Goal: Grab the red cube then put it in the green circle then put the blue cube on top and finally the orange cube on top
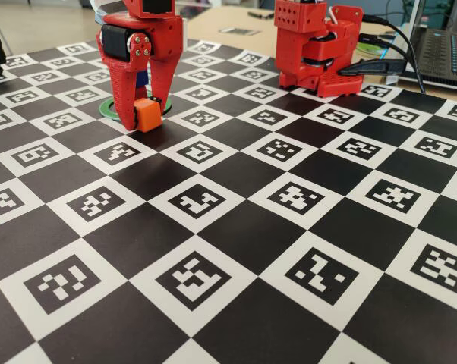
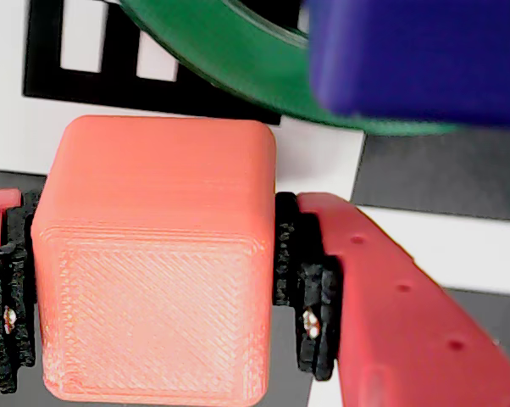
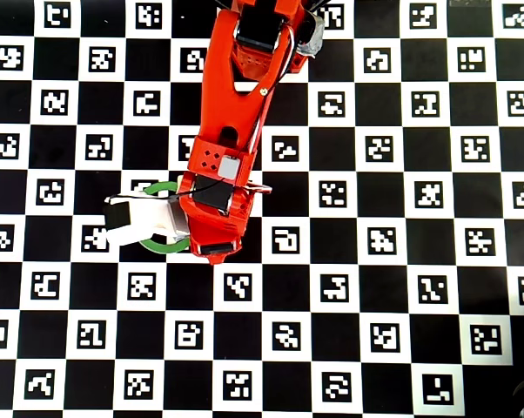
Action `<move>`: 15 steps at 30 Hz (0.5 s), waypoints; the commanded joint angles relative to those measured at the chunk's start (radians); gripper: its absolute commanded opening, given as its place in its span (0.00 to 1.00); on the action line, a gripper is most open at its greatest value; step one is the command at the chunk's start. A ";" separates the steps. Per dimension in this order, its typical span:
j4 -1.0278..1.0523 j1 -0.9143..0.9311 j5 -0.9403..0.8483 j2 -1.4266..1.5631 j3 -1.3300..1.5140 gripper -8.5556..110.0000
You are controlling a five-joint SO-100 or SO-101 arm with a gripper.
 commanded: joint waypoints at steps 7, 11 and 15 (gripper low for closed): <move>0.316 0.060 0.055 0.132 -0.393 0.19; 0.426 0.104 0.034 0.156 -0.495 0.19; 0.495 0.150 -0.008 0.206 -0.526 0.19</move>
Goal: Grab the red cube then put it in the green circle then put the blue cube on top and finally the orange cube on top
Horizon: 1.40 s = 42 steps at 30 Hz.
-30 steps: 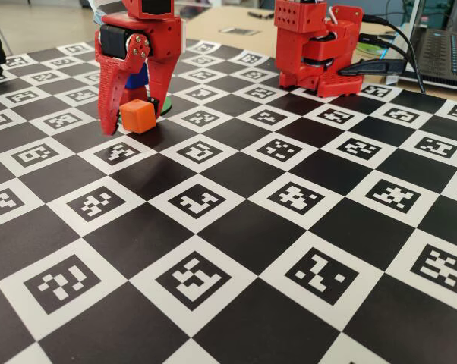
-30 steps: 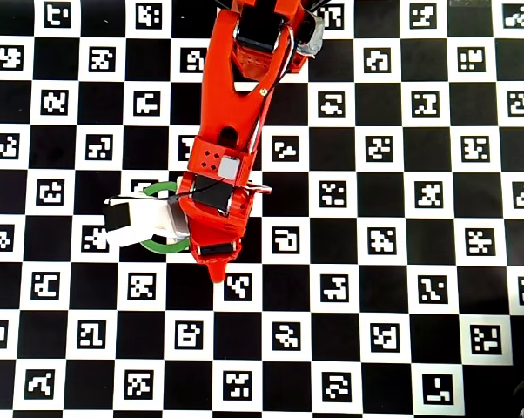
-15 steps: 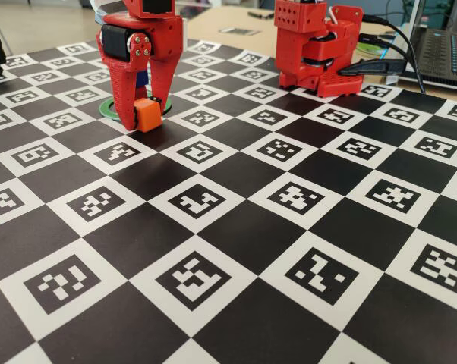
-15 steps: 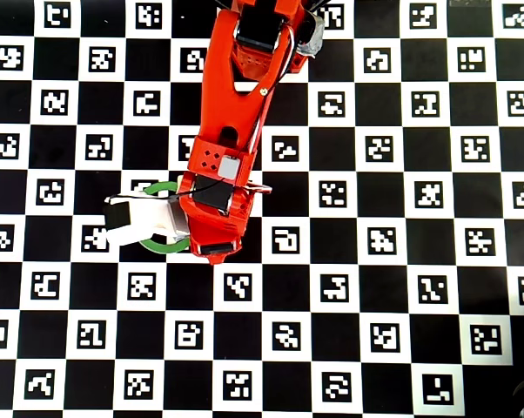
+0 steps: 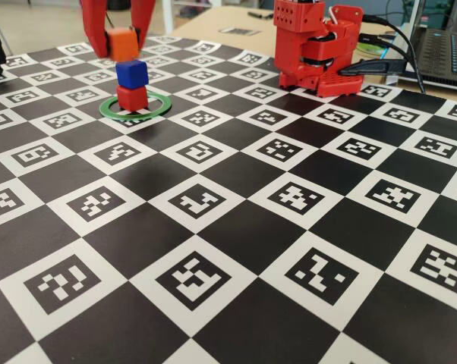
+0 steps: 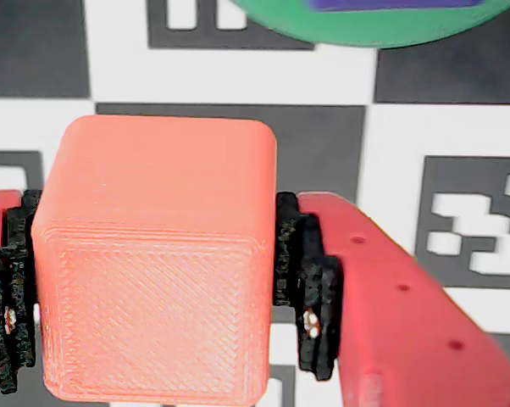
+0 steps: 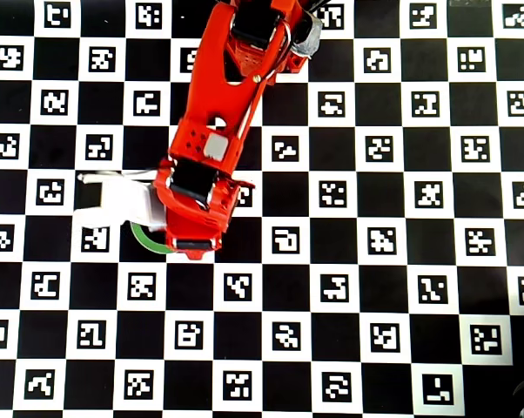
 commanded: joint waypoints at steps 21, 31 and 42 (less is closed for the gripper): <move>-0.054 0.118 -0.137 0.227 0.153 0.19; -0.156 0.150 -0.179 0.206 0.264 0.19; -0.252 0.153 -0.181 0.192 0.339 0.19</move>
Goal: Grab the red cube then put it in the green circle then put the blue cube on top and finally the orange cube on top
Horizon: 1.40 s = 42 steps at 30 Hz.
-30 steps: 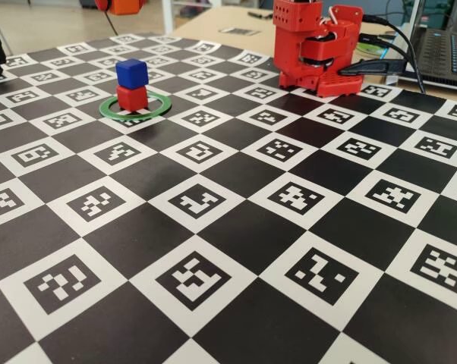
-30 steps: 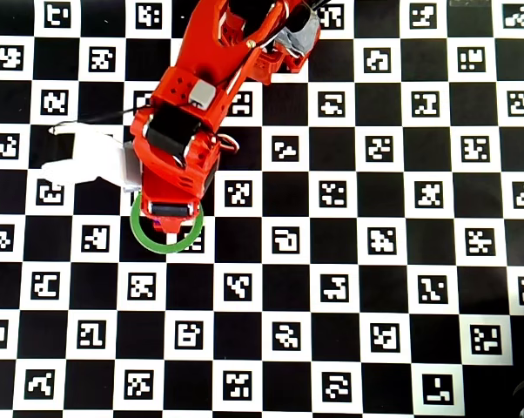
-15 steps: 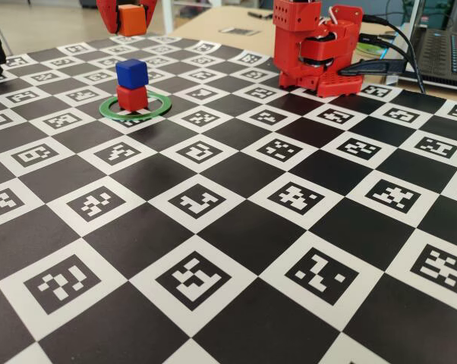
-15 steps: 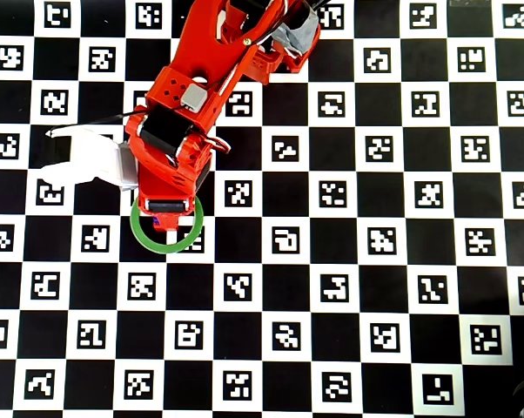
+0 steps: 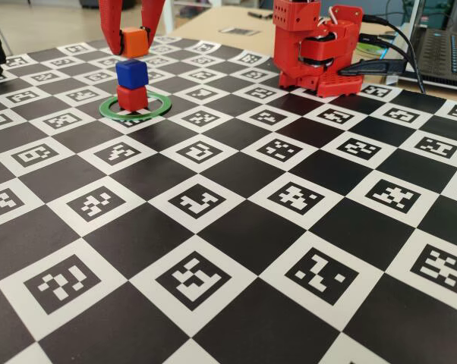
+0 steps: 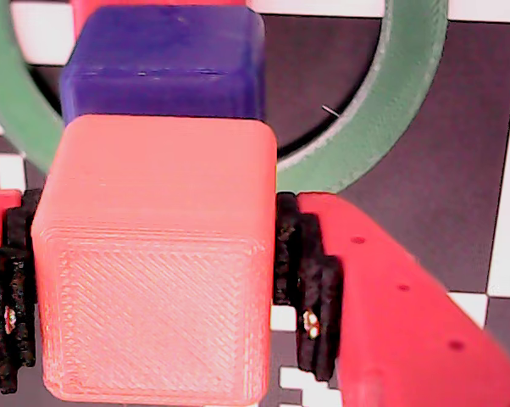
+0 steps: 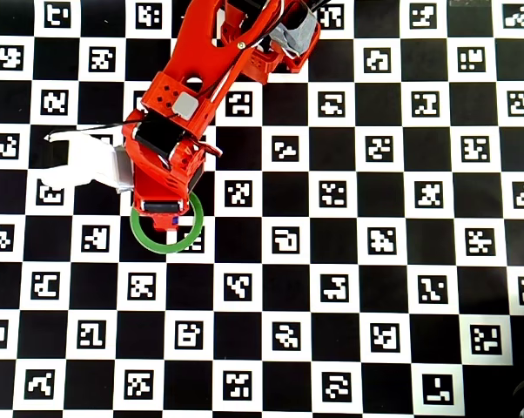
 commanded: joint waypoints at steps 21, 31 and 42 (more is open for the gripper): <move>-0.060 0.012 -0.017 0.043 0.025 0.19; -0.052 0.012 -0.017 0.052 0.023 0.36; 0.287 -0.002 0.044 0.155 -0.357 0.45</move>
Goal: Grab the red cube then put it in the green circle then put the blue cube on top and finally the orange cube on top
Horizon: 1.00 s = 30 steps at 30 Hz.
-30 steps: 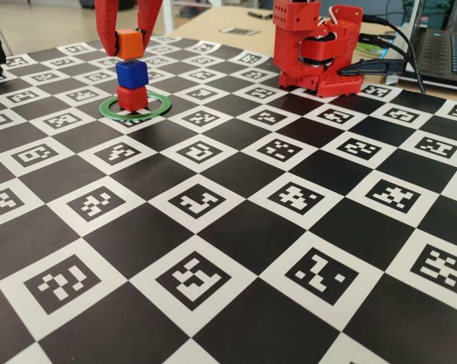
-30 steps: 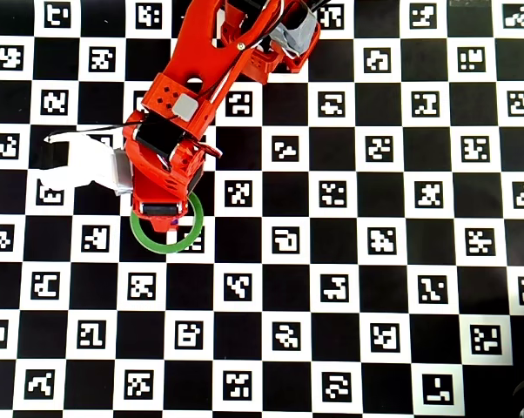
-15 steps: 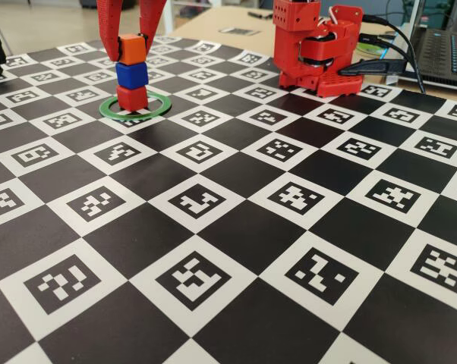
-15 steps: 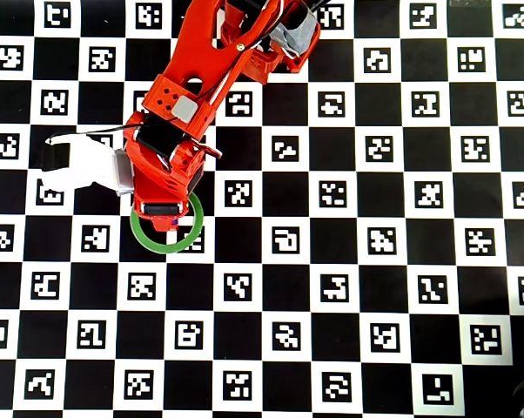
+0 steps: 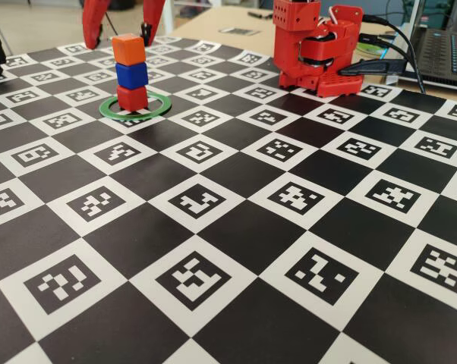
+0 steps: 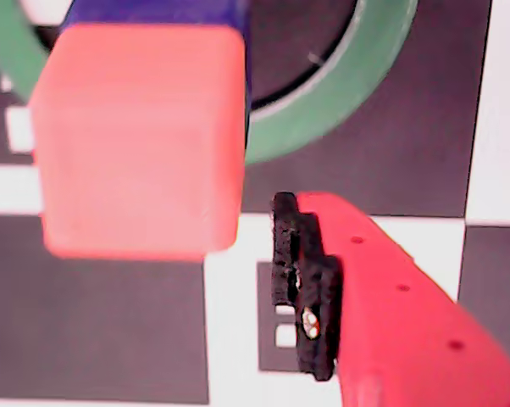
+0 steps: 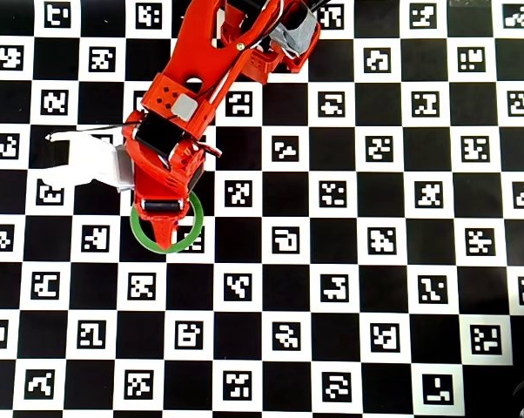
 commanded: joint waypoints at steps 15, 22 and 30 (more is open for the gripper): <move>-0.098 -0.382 0.183 0.526 0.049 0.38; -0.293 -0.549 -0.130 0.744 0.396 0.17; -0.495 -0.586 -0.483 0.980 0.834 0.02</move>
